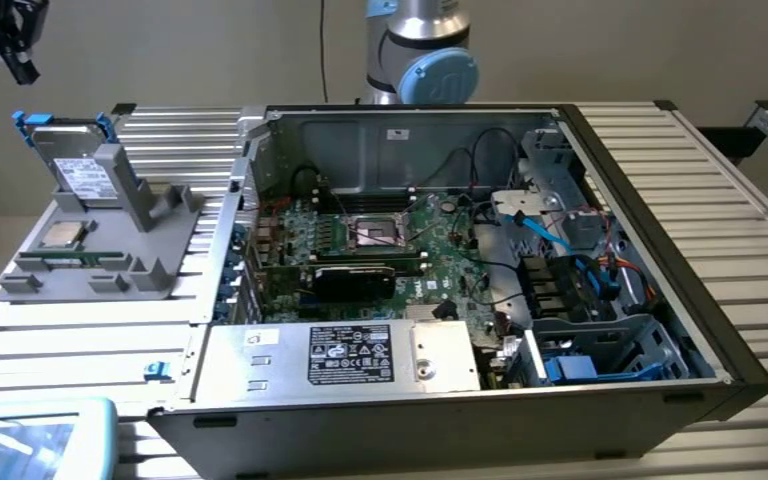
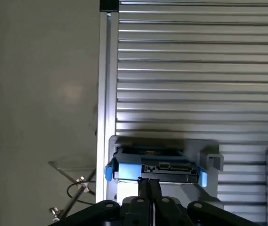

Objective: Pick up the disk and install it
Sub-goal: 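Pick up the disk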

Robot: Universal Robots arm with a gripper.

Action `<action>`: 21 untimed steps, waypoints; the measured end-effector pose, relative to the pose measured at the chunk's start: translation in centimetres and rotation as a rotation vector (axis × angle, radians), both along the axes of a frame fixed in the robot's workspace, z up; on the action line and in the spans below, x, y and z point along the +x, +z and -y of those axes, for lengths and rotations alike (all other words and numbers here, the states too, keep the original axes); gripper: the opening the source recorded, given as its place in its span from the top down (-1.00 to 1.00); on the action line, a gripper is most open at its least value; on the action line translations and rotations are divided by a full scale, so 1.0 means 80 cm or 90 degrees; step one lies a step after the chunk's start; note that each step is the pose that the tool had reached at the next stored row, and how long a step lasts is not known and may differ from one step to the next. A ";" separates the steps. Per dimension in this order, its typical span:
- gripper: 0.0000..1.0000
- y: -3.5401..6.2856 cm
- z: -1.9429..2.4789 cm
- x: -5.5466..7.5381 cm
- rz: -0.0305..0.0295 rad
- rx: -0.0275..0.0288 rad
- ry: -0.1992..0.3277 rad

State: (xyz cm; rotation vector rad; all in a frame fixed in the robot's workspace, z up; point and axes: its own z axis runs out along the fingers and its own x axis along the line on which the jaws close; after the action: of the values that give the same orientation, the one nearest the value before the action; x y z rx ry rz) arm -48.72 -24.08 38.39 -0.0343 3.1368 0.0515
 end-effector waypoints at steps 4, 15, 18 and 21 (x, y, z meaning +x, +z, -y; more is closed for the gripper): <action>0.79 0.000 0.0000 0.000 0.0000 0.0016 0.046; 0.79 -0.001 0.0000 0.000 -0.0001 0.0048 0.174; 0.79 -0.001 0.0000 0.000 -0.0003 0.0050 0.208; 0.79 -0.002 0.0000 0.000 -0.0002 0.0050 0.244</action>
State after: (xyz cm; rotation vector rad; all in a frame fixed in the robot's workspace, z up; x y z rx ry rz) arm -48.72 -24.08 38.26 -0.6313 3.0793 0.0642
